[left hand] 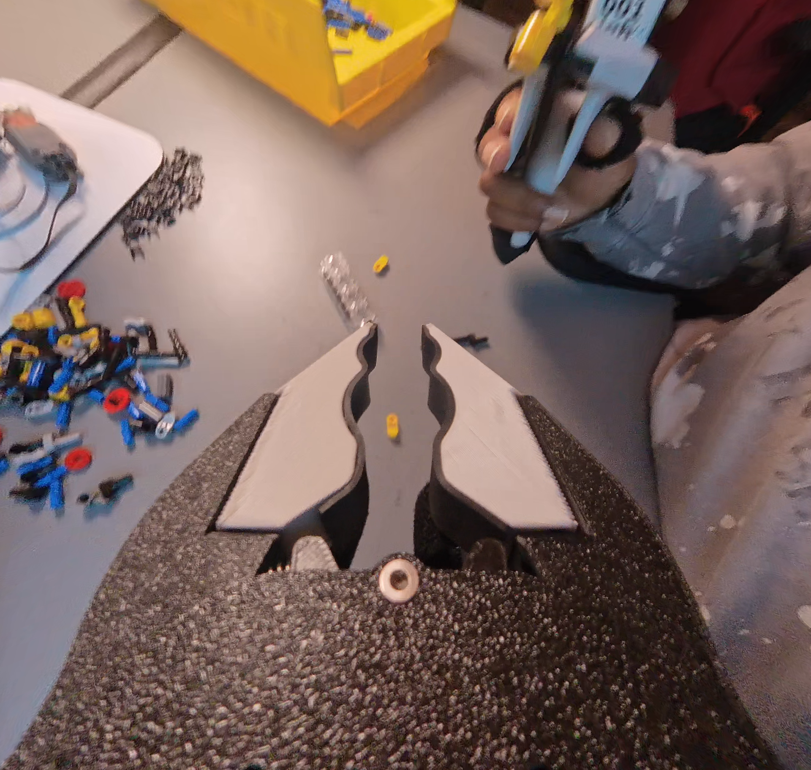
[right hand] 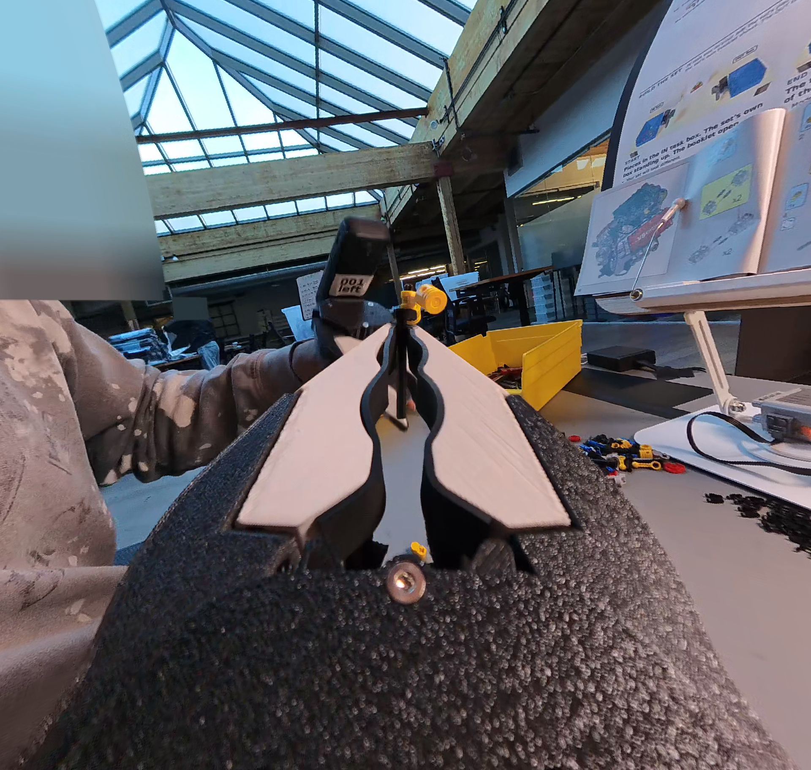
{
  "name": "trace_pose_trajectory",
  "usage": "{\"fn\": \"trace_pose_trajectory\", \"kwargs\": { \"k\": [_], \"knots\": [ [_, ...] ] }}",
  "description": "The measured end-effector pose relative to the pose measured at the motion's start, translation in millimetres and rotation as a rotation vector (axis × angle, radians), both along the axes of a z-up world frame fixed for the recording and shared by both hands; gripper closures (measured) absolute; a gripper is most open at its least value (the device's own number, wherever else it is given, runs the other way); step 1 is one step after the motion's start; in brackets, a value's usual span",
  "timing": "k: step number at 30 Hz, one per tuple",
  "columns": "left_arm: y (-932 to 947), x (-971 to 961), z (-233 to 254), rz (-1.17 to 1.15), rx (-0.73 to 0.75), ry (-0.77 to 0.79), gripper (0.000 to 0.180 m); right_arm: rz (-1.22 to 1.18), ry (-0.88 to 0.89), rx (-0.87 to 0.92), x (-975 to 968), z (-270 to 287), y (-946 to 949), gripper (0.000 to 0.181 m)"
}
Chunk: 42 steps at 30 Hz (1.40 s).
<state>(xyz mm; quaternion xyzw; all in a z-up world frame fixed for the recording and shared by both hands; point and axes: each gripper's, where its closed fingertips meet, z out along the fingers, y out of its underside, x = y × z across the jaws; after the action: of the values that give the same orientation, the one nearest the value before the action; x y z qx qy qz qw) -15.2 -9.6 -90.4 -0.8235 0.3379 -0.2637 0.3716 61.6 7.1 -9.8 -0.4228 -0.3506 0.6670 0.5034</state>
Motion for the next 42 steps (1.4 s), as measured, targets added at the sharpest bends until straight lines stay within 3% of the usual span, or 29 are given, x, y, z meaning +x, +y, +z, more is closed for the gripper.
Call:
{"fn": "trace_pose_trajectory", "kwargs": {
  "k": [4,11,33,42],
  "knots": [
    [-18,-25,-58,0.075,-0.082,0.155,0.162,-0.001,-0.024,0.006,-4,-6,0,0.178],
    [-32,-17,-95,0.063,-0.126,0.194,0.163,-0.014,-0.064,0.03,-9,-16,1,0.178],
    [-27,-9,-112,-0.046,-0.176,0.502,0.172,-0.02,-0.057,0.063,-5,-10,-1,0.178],
    [-26,-10,-115,-0.054,-0.231,0.542,0.174,-0.028,-0.053,0.076,-1,-6,-1,0.179]
  ]
}}
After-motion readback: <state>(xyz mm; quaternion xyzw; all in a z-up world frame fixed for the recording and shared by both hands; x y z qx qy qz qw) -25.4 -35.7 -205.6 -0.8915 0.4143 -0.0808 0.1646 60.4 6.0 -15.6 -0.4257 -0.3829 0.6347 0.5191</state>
